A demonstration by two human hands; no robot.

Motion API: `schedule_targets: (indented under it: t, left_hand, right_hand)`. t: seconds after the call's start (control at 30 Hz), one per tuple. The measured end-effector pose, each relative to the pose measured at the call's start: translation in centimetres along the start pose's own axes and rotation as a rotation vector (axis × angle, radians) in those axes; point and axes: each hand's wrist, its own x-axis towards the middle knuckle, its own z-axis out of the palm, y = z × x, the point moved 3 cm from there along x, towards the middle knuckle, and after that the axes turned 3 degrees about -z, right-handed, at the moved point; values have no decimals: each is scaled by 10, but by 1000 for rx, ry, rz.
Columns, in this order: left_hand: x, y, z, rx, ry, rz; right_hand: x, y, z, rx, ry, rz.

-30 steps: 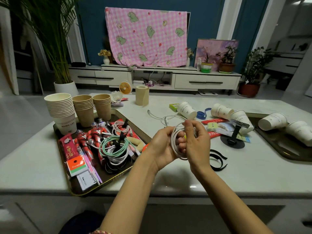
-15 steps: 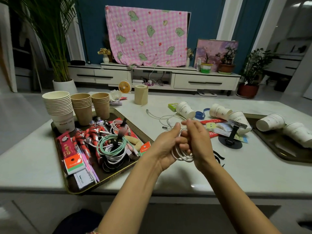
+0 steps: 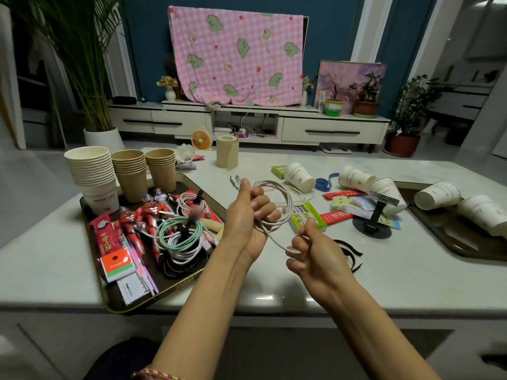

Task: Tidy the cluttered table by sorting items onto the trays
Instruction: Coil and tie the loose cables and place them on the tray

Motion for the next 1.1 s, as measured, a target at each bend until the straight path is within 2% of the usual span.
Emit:
schedule_targets:
  t: [0.2,0.27,0.4,0.47,0.53,0.6,0.67,0.73,0.9,1.1]
  left_hand:
    - [-4,-2,2,99,-43,-70]
    - [-4,3,2,1,-35,-13]
    - [-2,19,1,-188,-34,83]
    - [-1,19,0,-219,-20,92]
    - [-1,12,1,-199,10,96]
    - [0,5,3,-183,30,83]
    - [0,3,4,-197,35,51]
    - [-1,2,5,-177,36,28]
    - [-4,-4,7,-155,40,7]
    - [-5,-13,13,-54,29,33]
  right_hand:
    - [28,-19,-8,-82,150,-113]
    - [30,-24,-5,-46,101,-78]
    - [15,-28,9,309,-95,24]
    - [3,-28,17,398,-185,29]
    - [-9,-21,24,286,-329,17]
    - [-17,-12,26,49,-411,-90]
    - [-17,-12,24,-177,-375,-275]
    - [-17,-16,22,-300,-340,-410]
    - [-14,-19,21,-404,-289,-581]
    - [-13,-14,18,-270,-190,-521]
